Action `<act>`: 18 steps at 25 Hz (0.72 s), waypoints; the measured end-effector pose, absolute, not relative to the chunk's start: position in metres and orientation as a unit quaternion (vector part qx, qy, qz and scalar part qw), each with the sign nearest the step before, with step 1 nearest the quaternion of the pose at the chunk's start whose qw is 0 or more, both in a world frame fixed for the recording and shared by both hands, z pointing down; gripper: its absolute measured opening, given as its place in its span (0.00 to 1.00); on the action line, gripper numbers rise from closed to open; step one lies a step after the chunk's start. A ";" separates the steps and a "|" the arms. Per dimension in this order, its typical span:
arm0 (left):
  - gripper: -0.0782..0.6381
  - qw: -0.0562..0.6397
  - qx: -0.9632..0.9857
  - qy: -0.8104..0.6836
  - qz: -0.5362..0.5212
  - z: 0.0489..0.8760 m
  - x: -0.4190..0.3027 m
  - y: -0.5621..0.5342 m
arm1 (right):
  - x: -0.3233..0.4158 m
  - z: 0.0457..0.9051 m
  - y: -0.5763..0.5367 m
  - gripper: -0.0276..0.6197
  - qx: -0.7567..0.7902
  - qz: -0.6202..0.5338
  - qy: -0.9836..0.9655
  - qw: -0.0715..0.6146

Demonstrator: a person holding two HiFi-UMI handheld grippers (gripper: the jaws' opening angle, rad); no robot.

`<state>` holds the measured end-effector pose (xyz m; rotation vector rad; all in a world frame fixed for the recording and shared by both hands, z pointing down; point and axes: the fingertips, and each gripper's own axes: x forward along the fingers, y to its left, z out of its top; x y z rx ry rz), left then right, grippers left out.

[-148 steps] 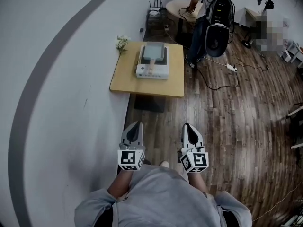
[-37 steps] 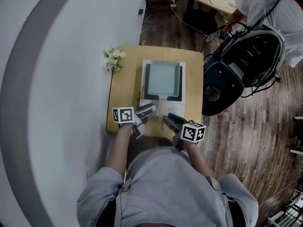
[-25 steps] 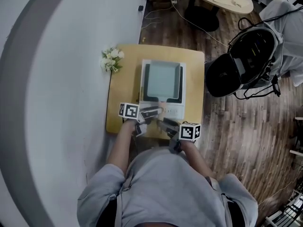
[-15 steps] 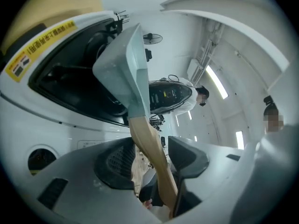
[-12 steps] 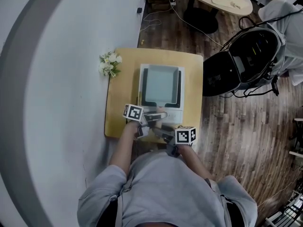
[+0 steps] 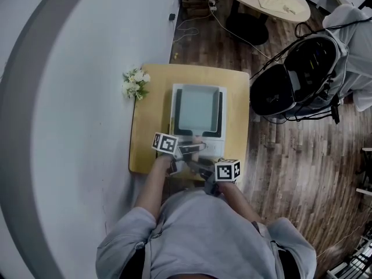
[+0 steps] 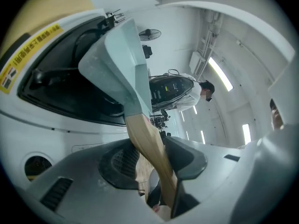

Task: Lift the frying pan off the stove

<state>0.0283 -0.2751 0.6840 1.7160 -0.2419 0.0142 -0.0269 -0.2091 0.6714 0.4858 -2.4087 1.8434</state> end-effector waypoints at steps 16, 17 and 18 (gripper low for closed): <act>0.35 0.617 0.775 -0.139 -0.013 0.675 0.026 -0.268 | -0.024 0.666 -0.198 0.28 0.147 0.566 -0.810 0.045; 0.35 0.613 0.777 -0.140 -0.014 0.674 0.026 -0.267 | -0.025 0.666 -0.197 0.28 0.146 0.563 -0.812 0.044; 0.35 0.609 0.780 -0.142 -0.014 0.672 0.026 -0.265 | -0.025 0.665 -0.195 0.28 0.144 0.560 -0.814 0.044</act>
